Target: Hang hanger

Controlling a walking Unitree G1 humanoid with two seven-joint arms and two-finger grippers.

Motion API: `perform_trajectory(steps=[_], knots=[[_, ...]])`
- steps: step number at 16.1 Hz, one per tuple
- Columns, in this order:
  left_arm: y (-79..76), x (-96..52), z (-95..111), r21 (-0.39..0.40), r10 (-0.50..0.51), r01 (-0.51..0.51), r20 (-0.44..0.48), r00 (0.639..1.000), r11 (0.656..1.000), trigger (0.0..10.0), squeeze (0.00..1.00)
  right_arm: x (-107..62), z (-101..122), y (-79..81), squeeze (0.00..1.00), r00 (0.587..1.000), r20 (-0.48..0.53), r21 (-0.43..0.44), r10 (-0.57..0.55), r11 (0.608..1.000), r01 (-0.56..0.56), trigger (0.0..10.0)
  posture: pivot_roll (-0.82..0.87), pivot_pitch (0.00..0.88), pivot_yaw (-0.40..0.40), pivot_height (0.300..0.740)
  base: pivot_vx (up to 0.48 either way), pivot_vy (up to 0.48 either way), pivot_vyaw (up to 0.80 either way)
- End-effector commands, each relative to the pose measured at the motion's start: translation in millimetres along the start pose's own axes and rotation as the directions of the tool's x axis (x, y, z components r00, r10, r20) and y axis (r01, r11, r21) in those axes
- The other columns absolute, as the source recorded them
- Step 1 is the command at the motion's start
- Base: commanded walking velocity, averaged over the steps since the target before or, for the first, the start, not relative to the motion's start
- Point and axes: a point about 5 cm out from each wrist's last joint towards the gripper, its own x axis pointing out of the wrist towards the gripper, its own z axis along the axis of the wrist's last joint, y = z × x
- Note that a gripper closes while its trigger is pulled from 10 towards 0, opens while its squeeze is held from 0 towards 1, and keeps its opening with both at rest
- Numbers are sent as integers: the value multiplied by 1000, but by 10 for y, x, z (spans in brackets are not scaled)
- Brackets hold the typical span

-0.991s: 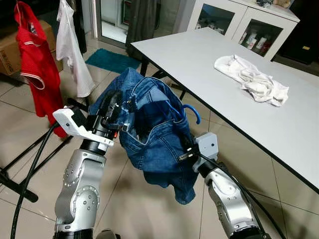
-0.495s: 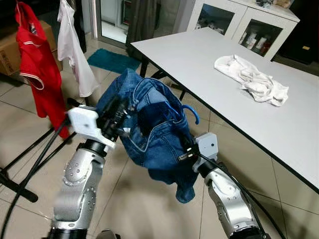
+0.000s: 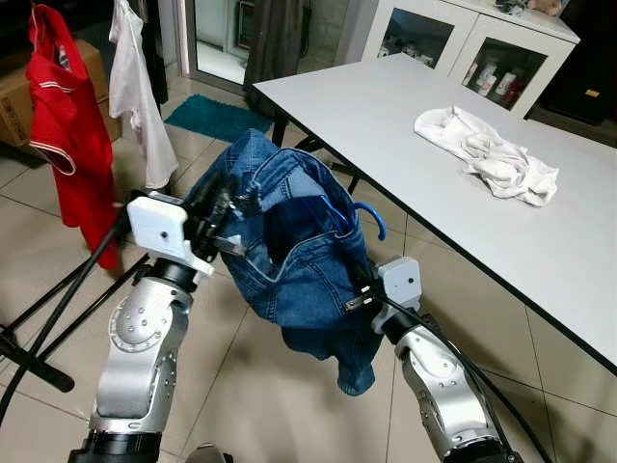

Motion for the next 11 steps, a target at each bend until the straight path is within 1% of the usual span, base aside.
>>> perform_trajectory(steps=[1, 11], knots=[[-34, 13, -15, -13, -4, 4, 2, 1000, 1000, 0, 0, 13, 71, -84, 0, 998, 45, 3, -31, 1000, 31, 0, 164, 79, -141, 740, 0, 0, 0], [-50, -4, -7, -22, -2, 2, 16, 1000, 1000, 0, 0, 2, 61, -61, 0, 999, 43, 8, -31, 999, 31, 0, 168, 88, -141, 740, 0, 0, 0]])
